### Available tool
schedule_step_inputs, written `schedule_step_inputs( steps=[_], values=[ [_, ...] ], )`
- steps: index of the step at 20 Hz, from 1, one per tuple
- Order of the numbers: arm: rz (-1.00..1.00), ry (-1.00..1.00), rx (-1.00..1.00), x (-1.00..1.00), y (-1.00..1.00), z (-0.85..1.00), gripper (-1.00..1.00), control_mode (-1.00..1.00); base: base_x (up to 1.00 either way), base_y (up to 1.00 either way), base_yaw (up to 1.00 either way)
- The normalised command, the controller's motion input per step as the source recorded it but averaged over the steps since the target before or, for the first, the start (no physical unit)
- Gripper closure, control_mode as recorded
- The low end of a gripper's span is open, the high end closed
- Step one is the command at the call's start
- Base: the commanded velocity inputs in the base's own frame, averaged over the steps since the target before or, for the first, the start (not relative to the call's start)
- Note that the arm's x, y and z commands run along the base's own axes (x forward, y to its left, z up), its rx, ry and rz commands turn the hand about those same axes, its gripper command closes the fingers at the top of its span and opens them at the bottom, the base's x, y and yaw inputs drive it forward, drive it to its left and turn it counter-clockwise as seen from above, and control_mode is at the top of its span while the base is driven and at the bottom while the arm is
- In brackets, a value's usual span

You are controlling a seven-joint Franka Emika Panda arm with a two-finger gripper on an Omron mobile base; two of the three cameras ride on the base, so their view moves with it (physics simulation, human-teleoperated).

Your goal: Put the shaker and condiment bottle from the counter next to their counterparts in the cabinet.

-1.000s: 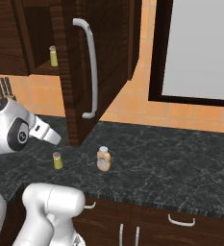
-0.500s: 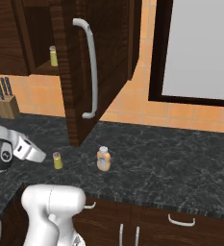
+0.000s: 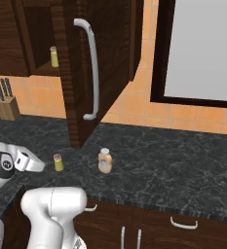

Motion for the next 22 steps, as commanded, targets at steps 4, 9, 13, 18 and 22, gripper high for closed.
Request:
schedule_step_inputs(
  steps=[4, 9, 13, 18, 22],
  values=[
    [0.0, -0.05, -0.1, 0.21, 0.19, -0.42, -1.0, -1.0, 0.0, 0.0, 0.0],
    [-0.01, -0.22, -0.11, 0.14, 0.0, -0.27, -1.0, -1.0, 0.0, 0.0, 0.0],
    [-0.04, -0.12, -0.07, 0.06, -0.03, -0.28, -1.0, -1.0, 0.0, 0.0, 0.0],
    [-0.04, -0.01, 0.0, 0.04, -0.04, -0.05, -1.0, -1.0, 0.0, 0.0, 0.0],
    [-0.08, 0.0, 0.0, 0.26, -0.19, 0.0, -1.0, -1.0, 0.0, 0.0, 0.0]
  ],
)
